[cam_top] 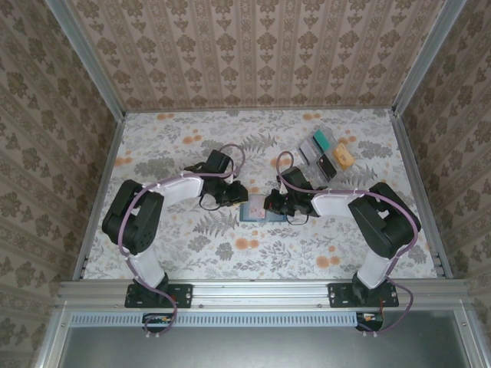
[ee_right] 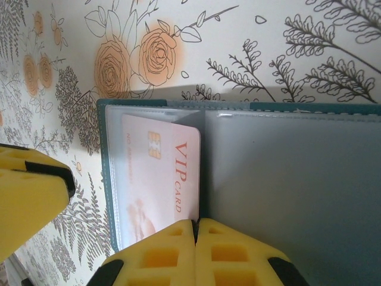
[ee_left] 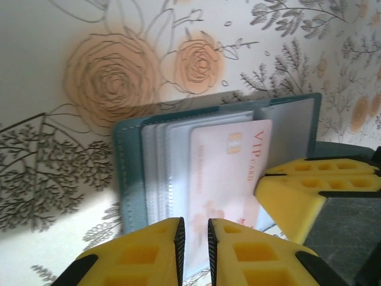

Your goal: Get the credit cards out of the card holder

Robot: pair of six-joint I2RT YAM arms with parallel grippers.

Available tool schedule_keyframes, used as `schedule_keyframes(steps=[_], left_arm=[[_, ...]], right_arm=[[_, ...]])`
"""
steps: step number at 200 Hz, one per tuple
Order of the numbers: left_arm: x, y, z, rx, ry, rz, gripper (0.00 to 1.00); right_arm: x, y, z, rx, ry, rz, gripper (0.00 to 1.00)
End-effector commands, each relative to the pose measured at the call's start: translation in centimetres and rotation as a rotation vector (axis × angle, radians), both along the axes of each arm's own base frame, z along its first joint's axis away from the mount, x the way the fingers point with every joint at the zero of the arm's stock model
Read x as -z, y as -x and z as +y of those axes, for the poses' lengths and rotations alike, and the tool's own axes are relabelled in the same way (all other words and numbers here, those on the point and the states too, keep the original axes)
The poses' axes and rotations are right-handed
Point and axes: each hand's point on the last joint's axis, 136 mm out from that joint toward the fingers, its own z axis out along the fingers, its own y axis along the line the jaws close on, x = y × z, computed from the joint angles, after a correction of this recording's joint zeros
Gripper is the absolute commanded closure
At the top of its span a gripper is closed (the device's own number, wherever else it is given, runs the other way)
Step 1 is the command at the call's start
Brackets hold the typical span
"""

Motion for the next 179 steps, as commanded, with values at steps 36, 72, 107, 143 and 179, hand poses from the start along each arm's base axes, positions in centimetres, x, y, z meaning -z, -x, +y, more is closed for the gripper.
schedule_keyframes(steps=[36, 72, 107, 143, 179], left_arm=[[1.1, 0.6, -1.2, 0.024, 0.002, 0.044, 0.80], [3.3, 1.5, -0.1, 0.019, -0.058, 0.083, 0.80], [4.5, 2.1, 0.5, 0.020, -0.086, 0.103, 0.80], [4.9, 2.1, 0.7, 0.020, -0.103, 0.106, 0.80], [5.3, 2.2, 0.8, 0.022, -0.113, 0.111, 0.80]], right_arm=[[0.1, 0.5, -0.5, -0.051, 0.050, 0.005, 0.98], [-0.2, 0.3, -0.9, -0.059, 0.064, -0.005, 0.99], [-0.3, 0.0, -0.8, -0.032, 0.039, -0.002, 0.92], [0.2, 0.2, 0.4, -0.034, -0.045, 0.028, 0.74], [0.4, 0.1, 0.6, -0.040, -0.048, 0.031, 0.75]])
